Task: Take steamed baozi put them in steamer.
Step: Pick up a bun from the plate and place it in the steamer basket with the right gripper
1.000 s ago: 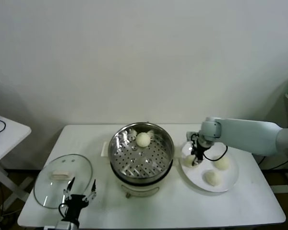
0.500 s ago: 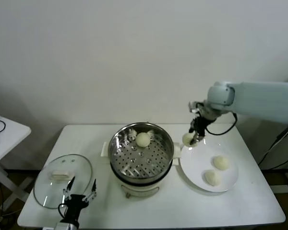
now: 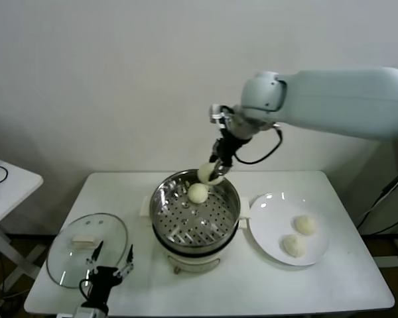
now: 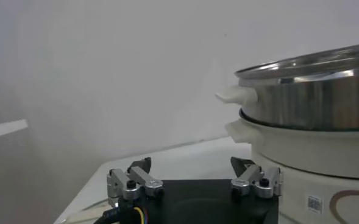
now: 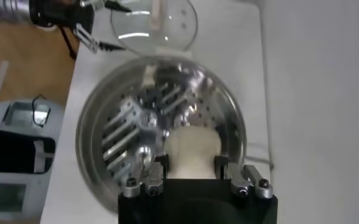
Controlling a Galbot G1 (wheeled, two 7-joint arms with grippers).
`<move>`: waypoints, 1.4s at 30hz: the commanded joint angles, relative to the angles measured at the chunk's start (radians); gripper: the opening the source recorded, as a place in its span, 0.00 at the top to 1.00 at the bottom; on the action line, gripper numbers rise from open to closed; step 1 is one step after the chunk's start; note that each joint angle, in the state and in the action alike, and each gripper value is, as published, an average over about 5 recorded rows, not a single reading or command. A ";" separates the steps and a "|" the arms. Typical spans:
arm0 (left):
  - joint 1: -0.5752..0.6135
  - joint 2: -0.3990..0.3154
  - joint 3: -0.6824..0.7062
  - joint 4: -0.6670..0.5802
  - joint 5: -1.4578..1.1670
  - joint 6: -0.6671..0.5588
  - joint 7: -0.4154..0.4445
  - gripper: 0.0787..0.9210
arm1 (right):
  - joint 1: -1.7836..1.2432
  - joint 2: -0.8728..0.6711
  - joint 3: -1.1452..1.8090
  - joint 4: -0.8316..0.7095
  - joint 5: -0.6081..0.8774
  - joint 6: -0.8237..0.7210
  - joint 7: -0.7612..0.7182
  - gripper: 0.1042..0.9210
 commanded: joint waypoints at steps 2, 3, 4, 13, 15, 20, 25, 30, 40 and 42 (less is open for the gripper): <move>0.002 0.001 -0.001 -0.003 0.000 -0.001 0.000 0.12 | -0.189 0.170 0.102 -0.079 -0.026 -0.040 0.055 0.49; 0.002 0.001 -0.001 -0.001 0.000 -0.002 0.000 0.12 | -0.207 0.176 0.099 -0.089 -0.040 -0.039 0.056 0.49; 0.002 0.000 -0.001 0.001 0.001 -0.002 0.000 0.12 | -0.223 0.180 0.096 -0.099 -0.053 -0.038 0.057 0.49; -0.008 -0.001 -0.002 0.023 0.001 -0.004 0.001 0.12 | -0.321 0.205 0.093 -0.171 -0.114 -0.028 0.053 0.49; -0.012 -0.001 -0.003 0.028 0.001 -0.003 0.001 0.12 | -0.338 0.213 0.095 -0.192 -0.125 -0.024 0.052 0.49; -0.016 -0.001 -0.004 0.029 0.001 0.000 0.002 0.12 | -0.364 0.234 0.096 -0.231 -0.146 -0.017 0.048 0.49; -0.016 0.001 -0.006 0.023 0.000 0.003 0.003 0.12 | -0.371 0.241 0.090 -0.236 -0.161 -0.015 0.049 0.48; -0.015 0.001 -0.007 0.018 0.000 0.005 0.005 0.12 | -0.372 0.240 0.085 -0.234 -0.180 -0.015 0.058 0.42; -0.011 -0.002 -0.006 0.006 0.002 0.005 0.005 0.12 | -0.298 0.206 0.082 -0.196 -0.163 0.002 0.046 0.13; -0.010 -0.004 -0.005 0.004 0.004 0.005 0.005 0.12 | -0.257 0.181 0.070 -0.164 -0.141 0.008 0.034 0.12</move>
